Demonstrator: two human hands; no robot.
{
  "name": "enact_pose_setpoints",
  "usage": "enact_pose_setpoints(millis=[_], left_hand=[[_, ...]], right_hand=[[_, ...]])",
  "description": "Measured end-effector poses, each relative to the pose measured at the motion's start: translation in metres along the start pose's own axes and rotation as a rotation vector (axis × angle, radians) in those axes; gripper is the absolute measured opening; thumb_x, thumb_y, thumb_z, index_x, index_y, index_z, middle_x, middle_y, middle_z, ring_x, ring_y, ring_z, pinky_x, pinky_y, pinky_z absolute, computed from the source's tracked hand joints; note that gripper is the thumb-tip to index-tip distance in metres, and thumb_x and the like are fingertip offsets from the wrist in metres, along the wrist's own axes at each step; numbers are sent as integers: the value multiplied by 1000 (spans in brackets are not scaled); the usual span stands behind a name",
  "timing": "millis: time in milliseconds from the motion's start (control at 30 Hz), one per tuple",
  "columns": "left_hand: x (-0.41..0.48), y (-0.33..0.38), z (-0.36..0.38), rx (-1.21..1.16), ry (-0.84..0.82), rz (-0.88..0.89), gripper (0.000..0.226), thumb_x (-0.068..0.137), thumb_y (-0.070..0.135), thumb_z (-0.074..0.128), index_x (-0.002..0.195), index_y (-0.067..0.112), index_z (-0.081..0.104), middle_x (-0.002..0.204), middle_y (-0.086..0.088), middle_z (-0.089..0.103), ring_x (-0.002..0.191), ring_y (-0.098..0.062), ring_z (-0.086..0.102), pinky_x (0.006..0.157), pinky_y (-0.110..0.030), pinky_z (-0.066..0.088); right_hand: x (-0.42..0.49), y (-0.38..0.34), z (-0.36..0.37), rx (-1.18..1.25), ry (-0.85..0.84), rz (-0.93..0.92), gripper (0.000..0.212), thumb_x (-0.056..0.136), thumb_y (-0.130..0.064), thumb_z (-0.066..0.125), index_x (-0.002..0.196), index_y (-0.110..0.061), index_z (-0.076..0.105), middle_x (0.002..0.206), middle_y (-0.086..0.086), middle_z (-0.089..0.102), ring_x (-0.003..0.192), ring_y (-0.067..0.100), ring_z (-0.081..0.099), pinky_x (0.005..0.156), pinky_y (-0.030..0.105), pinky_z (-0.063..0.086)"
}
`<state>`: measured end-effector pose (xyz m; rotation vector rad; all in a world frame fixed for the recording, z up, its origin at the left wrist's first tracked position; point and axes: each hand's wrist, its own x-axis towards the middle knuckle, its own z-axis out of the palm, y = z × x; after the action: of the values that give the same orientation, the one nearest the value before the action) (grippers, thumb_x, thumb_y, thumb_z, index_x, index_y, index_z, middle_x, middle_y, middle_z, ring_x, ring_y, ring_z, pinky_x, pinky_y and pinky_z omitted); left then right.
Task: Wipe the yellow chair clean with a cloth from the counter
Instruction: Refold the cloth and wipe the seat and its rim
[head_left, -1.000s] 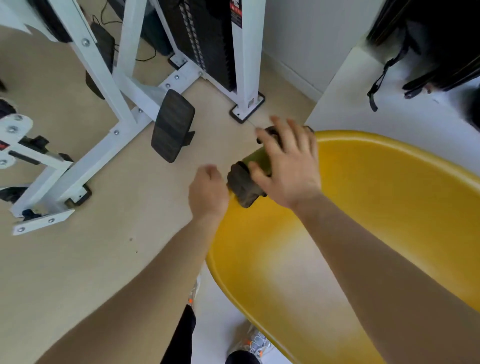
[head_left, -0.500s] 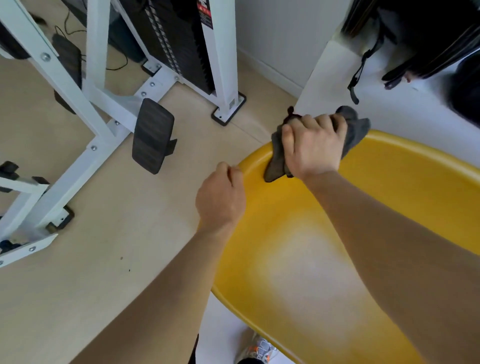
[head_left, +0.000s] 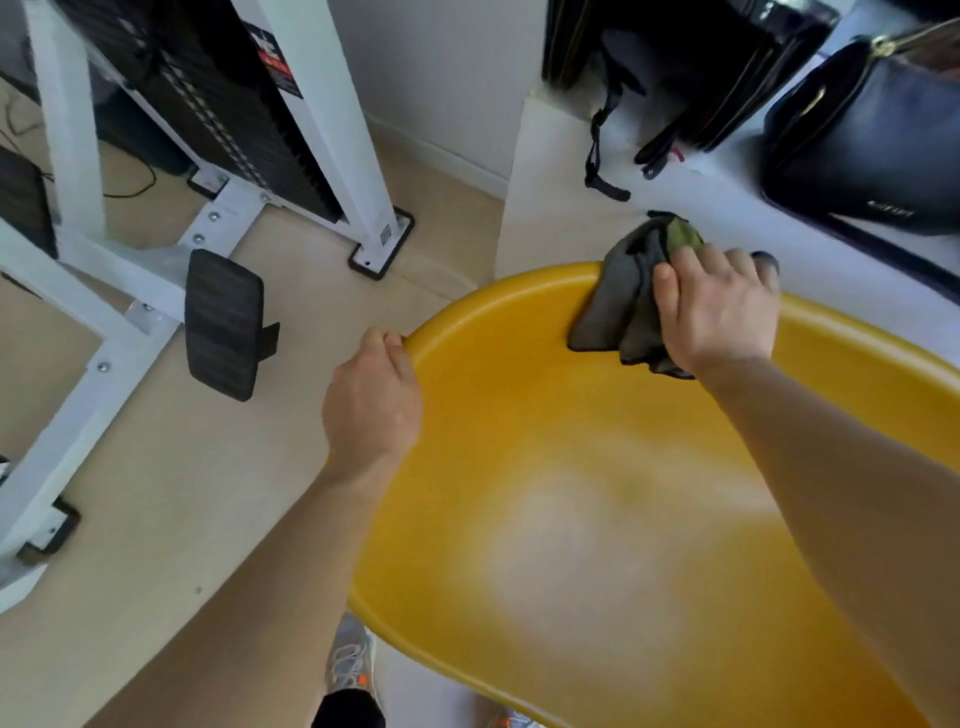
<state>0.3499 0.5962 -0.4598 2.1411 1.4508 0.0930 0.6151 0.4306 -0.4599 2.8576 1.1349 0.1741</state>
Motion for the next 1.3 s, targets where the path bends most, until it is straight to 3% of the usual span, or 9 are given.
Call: enact_pose_setpoints(millis=[133,267,400,500,700,900,1067,1167,1300], left_hand=[[8,27,-1,81,-41,36,33,107,36,27,96,17,52,67,-1,58,55,-16,56,48,-29,36],[20,69,11,132,-13,229,29,105,27,34,115,17,58,97,-6,67,89,-27,63,74,-41,49],[25,102,23,243,23,264,29,101,21,39,122,15,58,112,-10,68,102,-32,62,82,-42,46],[24,117,34,305,24,317,31,99,16,44,128,15,56,116,-11,67,105,-32,62,88,-44,45],[19,152,59,334,-2,555,50,94,3,54,142,18,47,134,-9,59,122,-32,55,104,-44,40],[15,159,81,357,53,624,49,97,34,58,143,24,44,137,-1,56,122,-31,51,103,-44,35],[7,163,90,447,107,598,60,88,23,65,143,20,41,138,-6,53,127,-33,48,111,-51,30],[-2,183,94,455,39,694,66,86,21,67,146,18,39,145,-5,48,136,-29,41,118,-53,21],[-20,222,114,437,-57,847,67,89,21,63,149,23,34,153,-3,39,143,-29,32,120,-52,19]], right_hand=[[7,-55,-9,84,5,-74,37,104,-41,27,98,-16,55,108,10,65,104,36,56,97,52,36],[7,-109,-10,156,54,-368,40,103,-42,29,104,-19,61,108,5,67,100,33,58,94,50,37],[11,-63,0,72,34,-517,43,103,-48,31,132,-21,50,117,6,61,105,34,55,90,50,42],[5,11,7,-11,3,-377,50,101,-48,41,142,-19,39,122,11,56,109,38,53,90,50,42],[-29,126,3,-124,-94,-155,51,98,-44,49,131,-6,43,111,21,56,99,43,55,83,54,48],[11,58,0,-66,-51,-357,47,101,-45,40,121,-3,52,109,20,63,96,39,62,80,50,46],[15,31,6,-63,5,-447,50,99,-47,39,128,-8,50,109,13,63,92,35,62,72,44,47],[-8,89,8,-12,-7,-297,53,98,-51,44,135,-14,45,116,12,59,99,37,59,76,46,48],[-64,193,5,-48,-64,6,55,97,-53,46,132,-11,45,112,16,60,100,40,58,78,49,49]])
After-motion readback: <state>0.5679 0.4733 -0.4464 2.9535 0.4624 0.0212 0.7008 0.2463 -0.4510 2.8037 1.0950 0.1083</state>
